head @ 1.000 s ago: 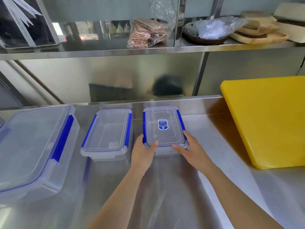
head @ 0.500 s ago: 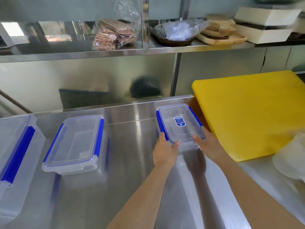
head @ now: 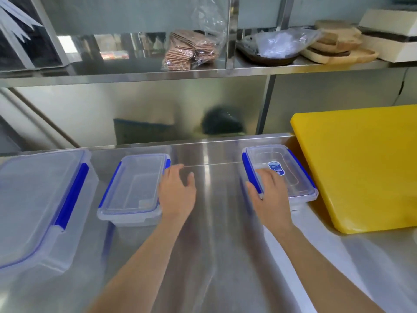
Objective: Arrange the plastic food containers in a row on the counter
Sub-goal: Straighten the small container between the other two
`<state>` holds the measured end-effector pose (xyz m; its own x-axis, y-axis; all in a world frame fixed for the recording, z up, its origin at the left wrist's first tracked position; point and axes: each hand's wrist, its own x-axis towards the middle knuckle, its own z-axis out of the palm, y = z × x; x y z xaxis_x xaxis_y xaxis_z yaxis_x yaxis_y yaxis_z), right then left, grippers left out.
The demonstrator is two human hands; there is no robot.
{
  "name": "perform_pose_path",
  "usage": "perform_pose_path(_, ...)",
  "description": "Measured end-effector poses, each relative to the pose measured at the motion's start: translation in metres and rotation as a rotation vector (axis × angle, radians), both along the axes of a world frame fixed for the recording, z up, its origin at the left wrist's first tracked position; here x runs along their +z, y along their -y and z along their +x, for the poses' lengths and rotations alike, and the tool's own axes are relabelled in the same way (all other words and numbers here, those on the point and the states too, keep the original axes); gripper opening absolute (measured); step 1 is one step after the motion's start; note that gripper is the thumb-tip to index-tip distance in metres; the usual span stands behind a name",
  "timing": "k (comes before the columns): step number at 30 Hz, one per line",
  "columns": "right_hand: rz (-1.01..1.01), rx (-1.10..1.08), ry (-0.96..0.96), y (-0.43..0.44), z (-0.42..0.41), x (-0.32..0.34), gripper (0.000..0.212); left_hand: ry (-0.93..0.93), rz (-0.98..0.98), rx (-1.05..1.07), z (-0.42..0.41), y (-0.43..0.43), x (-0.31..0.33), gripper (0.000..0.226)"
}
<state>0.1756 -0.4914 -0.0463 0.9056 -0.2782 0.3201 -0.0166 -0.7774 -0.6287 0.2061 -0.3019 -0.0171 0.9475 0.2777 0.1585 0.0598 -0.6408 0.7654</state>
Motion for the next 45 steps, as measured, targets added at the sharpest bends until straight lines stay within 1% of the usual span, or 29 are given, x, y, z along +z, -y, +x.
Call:
perform_pose_path(2,0.039,0.156,-0.01,-0.035,0.001,-0.002,0.053,-0.029,0.051,0.178,0.006,-0.054,0.002,0.039)
perform_pose_path(3,0.067,0.221,-0.059,-0.052,0.001,-0.002,0.056,-0.093,0.064,0.254,0.007,-0.079,0.002,0.043)
perform_pose_path(4,0.1,0.291,-0.139,-0.07,0.001,-0.002,0.06,-0.171,0.071,0.301,0.007,-0.1,0.0,0.049)
perform_pose_path(6,0.164,0.439,-0.312,-0.102,0.003,-0.005,0.073,-0.298,0.077,0.304,0.003,-0.131,-0.008,0.063)
perform_pose_path(8,0.202,0.535,-0.416,-0.13,0.007,-0.008,0.083,-0.353,-0.031,0.293,-0.002,-0.145,-0.014,0.072)
perform_pose_path(10,0.244,0.591,-0.46,-0.149,0.01,-0.01,0.086,-0.314,-0.201,0.259,-0.005,-0.147,-0.019,0.062)
perform_pose_path(12,0.278,0.595,-0.459,-0.157,0.013,-0.014,0.087,-0.256,-0.288,0.206,-0.009,-0.141,-0.024,0.05)
perform_pose_path(13,0.283,0.584,-0.454,-0.157,0.014,-0.016,0.086,-0.259,-0.293,0.188,-0.011,-0.134,-0.026,0.051)
perform_pose_path(16,0.249,0.512,-0.439,-0.144,0.013,-0.019,0.085,-0.264,-0.278,0.159,-0.011,-0.111,-0.04,0.077)
perform_pose_path(17,0.25,0.475,-0.443,-0.137,0.011,-0.019,0.085,-0.261,-0.273,0.145,-0.012,-0.1,-0.038,0.079)
perform_pose_path(20,0.286,0.417,-0.441,-0.108,0.01,-0.018,0.086,-0.265,-0.278,0.095,-0.013,-0.07,-0.033,0.07)
perform_pose_path(23,0.26,0.395,-0.454,-0.086,0.011,-0.017,0.086,-0.26,-0.265,0.053,-0.009,-0.05,-0.033,0.075)
perform_pose_path(25,0.266,0.374,-0.47,-0.073,0.014,-0.022,0.088,-0.277,-0.245,0.034,-0.006,-0.036,-0.035,0.068)
perform_pose_path(27,0.252,0.377,-0.484,-0.072,0.014,-0.021,0.088,-0.287,-0.237,0.053,-0.006,-0.035,-0.036,0.065)
perform_pose_path(31,0.234,0.376,-0.473,-0.071,0.016,-0.019,0.086,-0.259,-0.253,0.058,-0.004,-0.037,-0.039,0.066)
perform_pose_path(36,0.246,0.377,-0.476,-0.077,0.018,-0.02,0.089,-0.242,-0.246,0.091,-0.004,-0.041,-0.039,0.07)
perform_pose_path(41,0.264,0.386,-0.487,-0.08,0.018,-0.02,0.09,-0.252,-0.245,0.072,-0.001,-0.047,-0.039,0.071)
perform_pose_path(43,0.214,0.381,-0.503,-0.081,0.016,-0.017,0.09,-0.273,-0.236,0.061,-0.003,-0.048,-0.037,0.073)
perform_pose_path(45,0.033,0.327,-0.46,-0.083,0.014,-0.007,0.088,-0.26,-0.139,0.051,-0.005,-0.051,-0.031,0.077)
